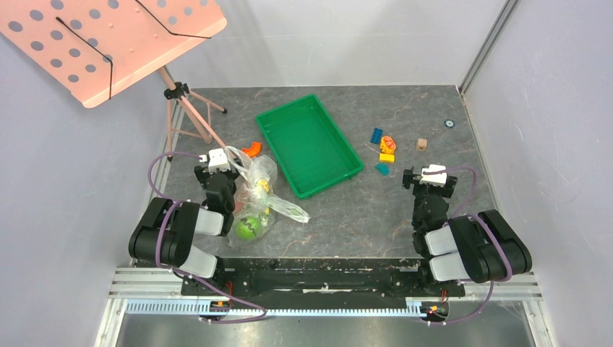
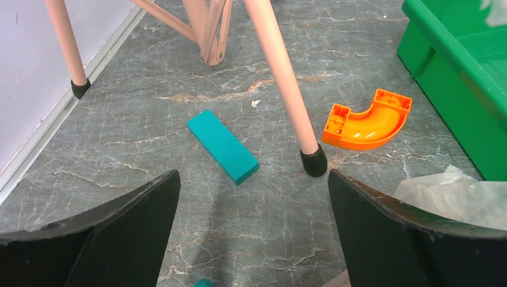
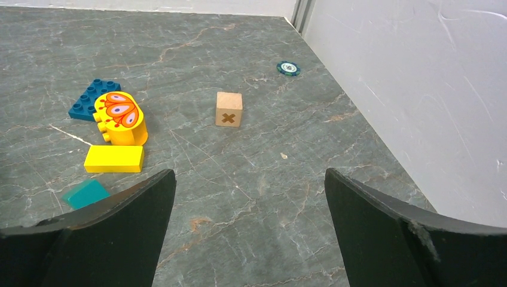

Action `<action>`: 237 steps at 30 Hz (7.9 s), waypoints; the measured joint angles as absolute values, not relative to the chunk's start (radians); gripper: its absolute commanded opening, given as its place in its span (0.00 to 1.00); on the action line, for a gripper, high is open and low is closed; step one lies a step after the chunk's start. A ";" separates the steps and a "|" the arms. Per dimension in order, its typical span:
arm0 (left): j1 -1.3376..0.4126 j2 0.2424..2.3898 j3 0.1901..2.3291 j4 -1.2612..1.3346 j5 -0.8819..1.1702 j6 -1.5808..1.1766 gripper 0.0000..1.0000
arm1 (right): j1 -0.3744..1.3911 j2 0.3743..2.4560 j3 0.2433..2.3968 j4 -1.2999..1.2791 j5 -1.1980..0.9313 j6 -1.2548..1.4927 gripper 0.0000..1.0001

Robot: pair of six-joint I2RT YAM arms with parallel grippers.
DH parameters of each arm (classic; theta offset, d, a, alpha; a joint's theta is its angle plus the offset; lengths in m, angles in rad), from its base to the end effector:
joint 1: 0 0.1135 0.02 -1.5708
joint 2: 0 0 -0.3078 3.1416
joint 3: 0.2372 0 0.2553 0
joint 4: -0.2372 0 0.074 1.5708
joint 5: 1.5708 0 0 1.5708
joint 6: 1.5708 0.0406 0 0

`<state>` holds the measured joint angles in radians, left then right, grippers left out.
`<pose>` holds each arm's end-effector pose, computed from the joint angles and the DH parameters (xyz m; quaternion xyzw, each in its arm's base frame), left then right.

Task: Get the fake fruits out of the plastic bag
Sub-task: Pick up the plastic bag at the center of the board, then untie the plastic bag at the center of the board.

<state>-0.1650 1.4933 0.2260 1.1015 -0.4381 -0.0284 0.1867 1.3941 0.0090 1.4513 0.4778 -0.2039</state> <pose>0.2364 -0.0219 0.1832 -0.0892 0.7528 0.1042 0.6438 0.1808 0.0152 0.1910 0.0407 0.6848 -0.1678 0.7080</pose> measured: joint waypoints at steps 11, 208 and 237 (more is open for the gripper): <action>-0.165 1.444 0.214 1.088 -0.450 -0.028 1.00 | 0.187 1.265 0.009 1.335 0.463 -0.204 0.98; -0.660 0.947 1.044 -0.802 0.246 0.033 0.02 | 0.546 0.899 0.525 0.396 -0.667 -0.135 0.92; -0.885 1.062 1.114 -0.831 0.158 0.093 0.02 | 0.704 1.101 0.763 0.067 -0.878 -0.463 0.79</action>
